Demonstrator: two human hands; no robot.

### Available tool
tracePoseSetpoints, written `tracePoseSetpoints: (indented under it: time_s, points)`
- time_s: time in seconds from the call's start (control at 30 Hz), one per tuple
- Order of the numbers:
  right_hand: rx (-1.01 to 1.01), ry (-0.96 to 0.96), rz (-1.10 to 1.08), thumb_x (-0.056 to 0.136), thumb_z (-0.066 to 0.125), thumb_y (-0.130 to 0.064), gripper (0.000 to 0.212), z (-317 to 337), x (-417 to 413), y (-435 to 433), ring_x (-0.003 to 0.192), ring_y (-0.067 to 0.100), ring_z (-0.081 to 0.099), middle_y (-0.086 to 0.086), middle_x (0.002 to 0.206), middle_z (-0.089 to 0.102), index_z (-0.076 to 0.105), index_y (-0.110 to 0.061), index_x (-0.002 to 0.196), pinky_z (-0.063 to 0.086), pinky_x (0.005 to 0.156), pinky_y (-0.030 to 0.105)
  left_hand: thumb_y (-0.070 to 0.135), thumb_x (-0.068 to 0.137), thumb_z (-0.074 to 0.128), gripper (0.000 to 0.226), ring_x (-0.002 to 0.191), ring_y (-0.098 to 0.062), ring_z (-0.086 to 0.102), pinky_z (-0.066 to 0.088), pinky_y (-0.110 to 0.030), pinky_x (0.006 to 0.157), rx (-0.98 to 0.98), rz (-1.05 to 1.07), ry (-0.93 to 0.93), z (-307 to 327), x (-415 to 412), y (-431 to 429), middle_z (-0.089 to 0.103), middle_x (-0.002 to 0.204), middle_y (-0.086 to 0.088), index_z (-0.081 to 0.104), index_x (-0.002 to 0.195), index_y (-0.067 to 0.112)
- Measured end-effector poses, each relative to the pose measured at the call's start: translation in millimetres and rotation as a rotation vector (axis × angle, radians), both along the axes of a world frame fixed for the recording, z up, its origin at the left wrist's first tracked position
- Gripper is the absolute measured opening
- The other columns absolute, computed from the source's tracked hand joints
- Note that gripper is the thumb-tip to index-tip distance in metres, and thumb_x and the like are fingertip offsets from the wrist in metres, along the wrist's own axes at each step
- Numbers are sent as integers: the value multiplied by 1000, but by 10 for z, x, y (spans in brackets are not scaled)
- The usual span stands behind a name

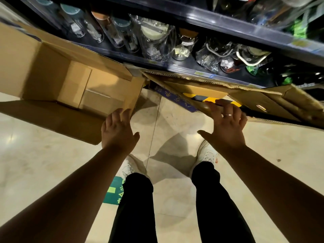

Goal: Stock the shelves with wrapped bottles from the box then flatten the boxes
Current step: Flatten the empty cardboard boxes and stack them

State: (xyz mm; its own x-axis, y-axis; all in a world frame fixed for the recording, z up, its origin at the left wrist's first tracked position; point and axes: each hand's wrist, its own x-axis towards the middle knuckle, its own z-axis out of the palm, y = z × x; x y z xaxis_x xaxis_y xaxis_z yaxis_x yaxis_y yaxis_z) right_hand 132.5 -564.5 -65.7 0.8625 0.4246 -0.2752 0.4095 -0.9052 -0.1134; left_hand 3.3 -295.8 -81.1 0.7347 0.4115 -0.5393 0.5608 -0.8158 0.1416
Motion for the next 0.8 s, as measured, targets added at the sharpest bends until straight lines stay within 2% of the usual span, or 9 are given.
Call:
tracePoseSetpoints:
  time_s: [0.1, 0.17, 0.23, 0.33, 0.43, 0.5, 0.63, 0.8]
  points:
    - [87, -13, 33, 62, 90, -44, 98, 30, -162, 112, 131, 39, 29, 17, 145, 35, 43, -22, 145, 31, 104, 64, 50, 86, 69, 91, 141, -37, 32, 33, -47, 113, -20, 109, 116, -101, 19, 125, 27, 155, -16, 17, 154, 17]
    - [140, -34, 52, 62, 90, -42, 97, 26, -259, 215, 130, 38, 27, 17, 145, 34, 40, -23, 143, 32, 101, 66, 52, 88, 66, 91, 139, -38, 36, 36, -47, 110, -62, 169, 241, -219, 29, 208, 30, 153, -17, 14, 154, 17]
    - [211, -60, 102, 63, 90, -40, 90, 10, -376, 334, 130, 37, 27, 15, 144, 33, 43, -22, 138, 34, 99, 64, 54, 90, 63, 79, 129, -37, 48, 43, -47, 102, -85, 166, 308, -345, 19, 279, 44, 145, -15, 26, 149, 17]
    - [323, -54, 236, 70, 82, -40, 77, -62, -570, 536, 131, 34, 29, 8, 143, 31, 45, -21, 134, 33, 98, 54, 49, 97, 56, 45, 110, -31, 60, 49, -41, 86, -76, 106, 322, -490, 11, 347, 63, 121, -8, 48, 130, 19]
    - [335, 48, 282, 68, 84, -38, 78, -209, -751, 740, 132, 35, 33, 10, 144, 37, 45, -23, 134, 33, 100, 54, 39, 99, 51, 27, 93, -30, 62, 49, -36, 72, -75, 93, 287, -570, -18, 345, 66, 105, -7, 59, 113, 17]
    - [296, 86, 287, 66, 85, -38, 80, -307, -849, 888, 130, 36, 38, 11, 143, 42, 45, -24, 134, 35, 99, 55, 33, 97, 49, 24, 93, -33, 64, 44, -34, 69, -52, 144, 233, -579, -71, 378, 64, 98, -7, 60, 112, 17]
    - [211, 137, 266, 69, 81, -44, 78, -381, -985, 1154, 128, 36, 40, 13, 143, 44, 46, -23, 135, 38, 97, 55, 23, 102, 42, 23, 104, -35, 63, 43, -37, 74, -5, 189, 179, -554, -212, 659, 65, 113, -12, 55, 120, 17]
    - [122, 265, 204, 74, 79, -45, 72, -314, -1073, 1467, 126, 36, 47, 10, 140, 48, 50, -22, 136, 40, 96, 53, 18, 103, 43, 23, 107, -36, 62, 40, -37, 74, 8, 218, 100, -293, -314, 1101, 62, 117, -15, 52, 123, 12]
